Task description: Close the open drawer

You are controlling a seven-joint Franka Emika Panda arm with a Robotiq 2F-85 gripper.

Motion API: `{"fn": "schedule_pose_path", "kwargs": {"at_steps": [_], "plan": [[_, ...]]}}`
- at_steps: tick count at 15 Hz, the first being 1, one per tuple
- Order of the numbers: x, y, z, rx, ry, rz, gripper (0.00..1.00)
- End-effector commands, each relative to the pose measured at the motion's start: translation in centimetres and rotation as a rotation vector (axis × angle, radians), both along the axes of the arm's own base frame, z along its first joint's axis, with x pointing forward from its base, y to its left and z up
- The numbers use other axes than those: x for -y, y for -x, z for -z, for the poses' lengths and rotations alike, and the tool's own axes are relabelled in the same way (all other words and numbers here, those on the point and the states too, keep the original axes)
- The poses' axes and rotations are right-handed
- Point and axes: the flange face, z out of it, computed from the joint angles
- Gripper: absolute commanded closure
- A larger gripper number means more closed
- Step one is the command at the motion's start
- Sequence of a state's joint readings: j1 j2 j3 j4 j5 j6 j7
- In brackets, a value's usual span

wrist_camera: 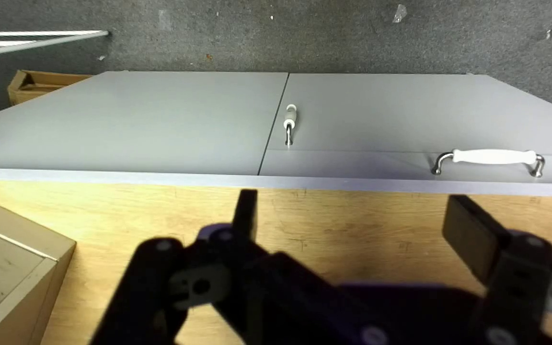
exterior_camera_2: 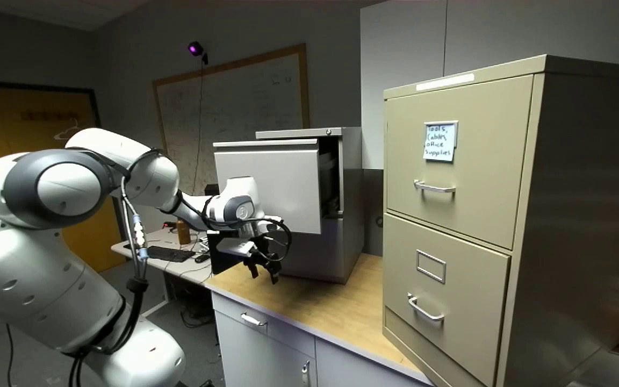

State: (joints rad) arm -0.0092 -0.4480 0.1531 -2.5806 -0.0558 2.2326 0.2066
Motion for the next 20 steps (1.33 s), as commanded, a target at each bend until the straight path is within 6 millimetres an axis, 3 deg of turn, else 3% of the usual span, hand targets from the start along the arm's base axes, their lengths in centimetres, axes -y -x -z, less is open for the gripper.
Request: {"fn": "schedule_pose_path", "kwargs": {"at_steps": [1,12,16,20], "plan": [[0.0,0.0,-0.1,-0.001,0.0,0.0,0.0],[0.0,-0.2,-0.3,0.009,-0.001,0.009,0.0],[0.0,-0.1,-2.3,0.07,-0.014,0.002,0.0],[0.1,0.7,-6.3,0.187,-0.032,-0.002,0.0]]}}
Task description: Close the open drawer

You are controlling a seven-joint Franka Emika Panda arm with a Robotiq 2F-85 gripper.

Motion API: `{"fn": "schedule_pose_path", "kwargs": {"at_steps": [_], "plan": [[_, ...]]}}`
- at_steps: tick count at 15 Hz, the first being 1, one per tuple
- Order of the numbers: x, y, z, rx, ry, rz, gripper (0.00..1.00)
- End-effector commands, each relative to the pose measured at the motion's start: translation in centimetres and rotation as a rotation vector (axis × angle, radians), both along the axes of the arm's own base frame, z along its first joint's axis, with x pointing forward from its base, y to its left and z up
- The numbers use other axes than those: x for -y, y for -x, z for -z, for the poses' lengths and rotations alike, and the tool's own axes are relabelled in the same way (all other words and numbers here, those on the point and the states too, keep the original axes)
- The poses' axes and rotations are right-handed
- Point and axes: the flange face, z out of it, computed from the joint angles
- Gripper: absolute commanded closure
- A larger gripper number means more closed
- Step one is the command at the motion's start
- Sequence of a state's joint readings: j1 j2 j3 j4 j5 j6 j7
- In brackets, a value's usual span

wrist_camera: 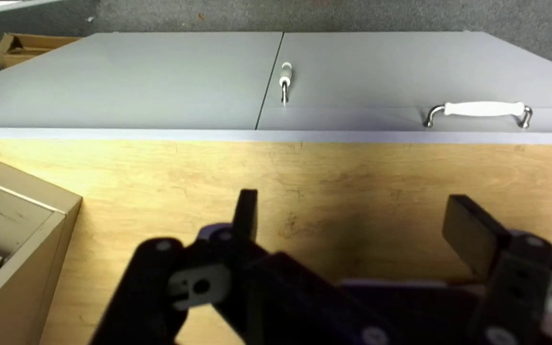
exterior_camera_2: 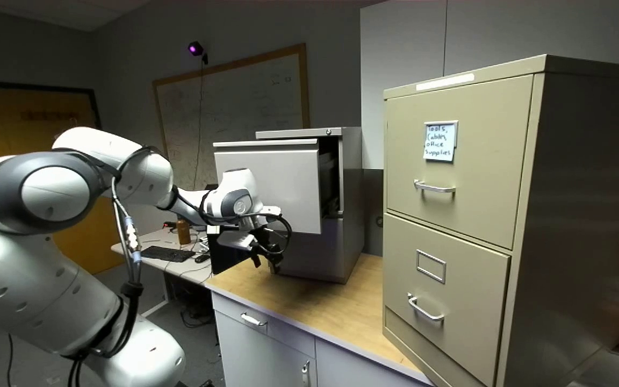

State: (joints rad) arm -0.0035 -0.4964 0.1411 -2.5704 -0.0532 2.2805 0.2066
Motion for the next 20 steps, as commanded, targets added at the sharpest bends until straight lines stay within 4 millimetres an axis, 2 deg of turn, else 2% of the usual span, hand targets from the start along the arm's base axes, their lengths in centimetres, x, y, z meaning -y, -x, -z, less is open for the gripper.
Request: {"fn": "schedule_pose_path", "kwargs": {"at_steps": [1,5,6,8,11,16,17,20], "plan": [[0.2,1.3,-4.5,0.115,-0.014,0.001,0.0],[0.6,2.9,-8.6,0.233,-0.026,0.013,0.02],[0.7,3.3,-9.5,0.267,-0.036,0.021,0.25],[0.9,3.9,-11.1,0.348,-0.053,0.044,0.29],[0.8,4.2,-13.1,0.502,-0.112,0.097,0.53],[0.6,4.0,-14.1,0.741,-0.158,0.191,0.91],[0.6,4.0,-13.9,0.764,-0.161,0.201,0.95],[0.2,4.2,-13.5,0.826,-0.182,0.223,0.98]]}}
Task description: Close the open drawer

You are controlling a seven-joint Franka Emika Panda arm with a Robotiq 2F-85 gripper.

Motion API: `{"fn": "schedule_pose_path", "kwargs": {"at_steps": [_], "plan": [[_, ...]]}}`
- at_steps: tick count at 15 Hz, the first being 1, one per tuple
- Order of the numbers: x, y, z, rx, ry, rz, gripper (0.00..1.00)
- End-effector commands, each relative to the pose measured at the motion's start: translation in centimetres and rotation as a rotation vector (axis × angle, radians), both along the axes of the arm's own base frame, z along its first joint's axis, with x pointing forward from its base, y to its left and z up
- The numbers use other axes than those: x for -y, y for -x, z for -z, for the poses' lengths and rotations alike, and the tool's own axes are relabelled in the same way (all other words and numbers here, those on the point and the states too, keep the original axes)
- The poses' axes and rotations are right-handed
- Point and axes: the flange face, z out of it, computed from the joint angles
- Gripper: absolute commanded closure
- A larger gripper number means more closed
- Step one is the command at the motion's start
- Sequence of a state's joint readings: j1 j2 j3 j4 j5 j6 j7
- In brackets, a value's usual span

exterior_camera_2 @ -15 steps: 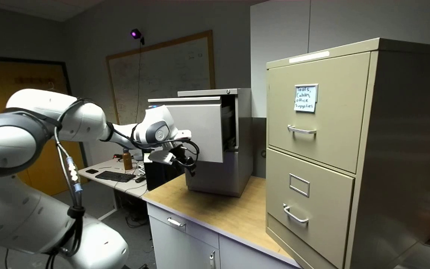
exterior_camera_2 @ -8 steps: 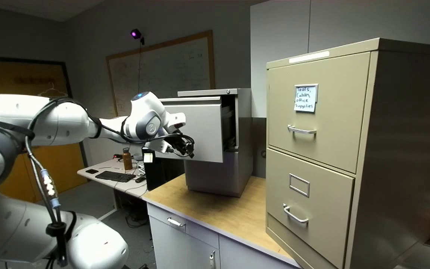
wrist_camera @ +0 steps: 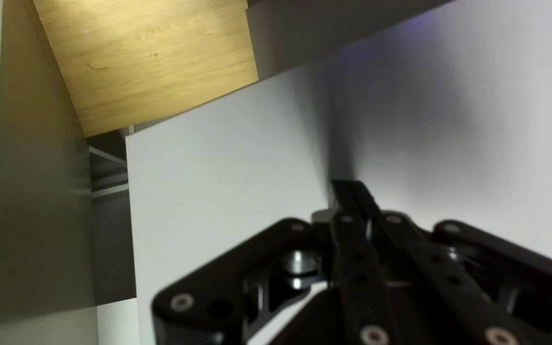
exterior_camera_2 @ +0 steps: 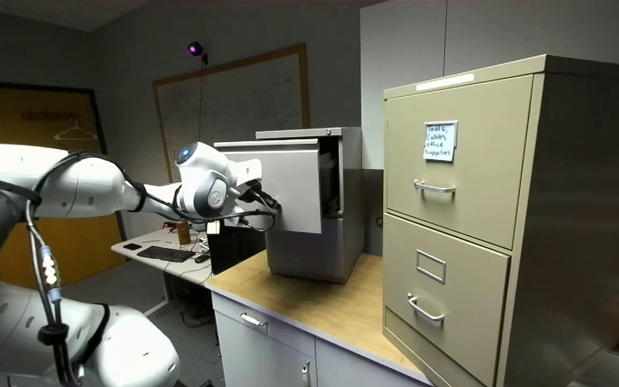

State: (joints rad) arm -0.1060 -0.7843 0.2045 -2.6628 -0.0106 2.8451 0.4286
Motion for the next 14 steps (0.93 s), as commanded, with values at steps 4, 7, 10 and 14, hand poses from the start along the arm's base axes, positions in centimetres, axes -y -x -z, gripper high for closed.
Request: {"fn": "schedule_pose_path", "kwargs": {"at_steps": [4,7,10,14], "plan": [[-1.1,0.5,0.1,0.127,-0.074,0.03,0.94],[-2.2,0.6,0.2,0.182,-0.095,0.005,0.93],[-3.9,0.1,0.3,0.215,-0.108,-0.031,0.94],[-6.2,-1.0,0.5,0.244,-0.111,-0.058,0.93]]}}
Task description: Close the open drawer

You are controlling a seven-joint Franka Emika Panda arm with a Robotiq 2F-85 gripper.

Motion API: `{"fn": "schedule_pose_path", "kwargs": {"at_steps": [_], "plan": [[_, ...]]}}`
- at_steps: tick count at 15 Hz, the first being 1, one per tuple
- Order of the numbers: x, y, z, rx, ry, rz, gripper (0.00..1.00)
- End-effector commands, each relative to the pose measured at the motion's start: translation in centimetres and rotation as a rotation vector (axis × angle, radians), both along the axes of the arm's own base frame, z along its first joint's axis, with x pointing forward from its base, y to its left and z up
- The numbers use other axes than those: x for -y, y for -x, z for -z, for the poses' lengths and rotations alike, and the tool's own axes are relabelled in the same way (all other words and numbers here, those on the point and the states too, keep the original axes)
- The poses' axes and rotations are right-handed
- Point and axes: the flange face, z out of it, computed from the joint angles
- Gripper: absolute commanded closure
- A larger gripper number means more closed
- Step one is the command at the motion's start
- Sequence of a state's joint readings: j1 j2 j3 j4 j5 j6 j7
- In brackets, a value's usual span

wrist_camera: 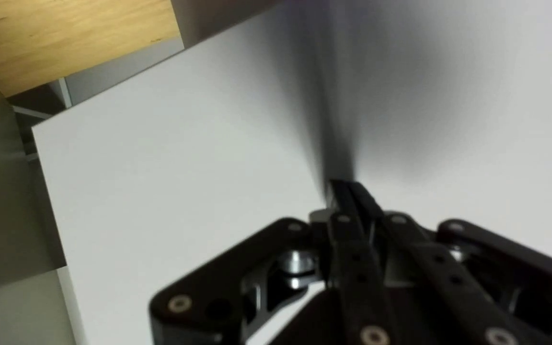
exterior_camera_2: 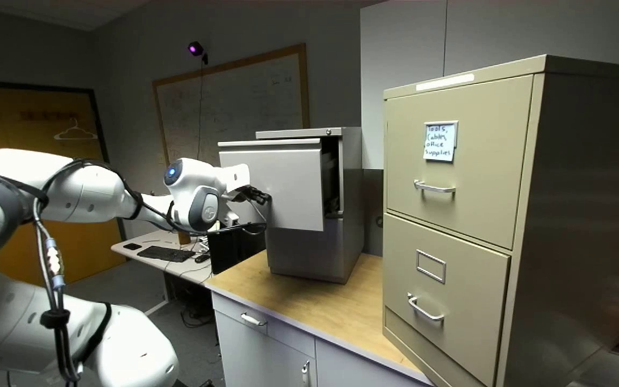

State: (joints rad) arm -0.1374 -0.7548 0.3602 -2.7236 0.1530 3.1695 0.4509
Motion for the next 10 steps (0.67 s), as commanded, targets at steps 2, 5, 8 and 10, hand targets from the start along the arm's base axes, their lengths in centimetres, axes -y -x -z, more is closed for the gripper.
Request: {"fn": "schedule_pose_path", "kwargs": {"at_steps": [2,5,8,10], "plan": [[-2.9,-2.4,-0.2,0.037,-0.017,-0.031,0.93],[-3.6,-4.7,0.3,0.05,0.023,-0.03,0.93],[-3.8,-7.4,0.1,0.065,0.057,-0.014,0.94],[-4.2,-9.7,-0.6,0.048,0.049,-0.006,0.94]]}}
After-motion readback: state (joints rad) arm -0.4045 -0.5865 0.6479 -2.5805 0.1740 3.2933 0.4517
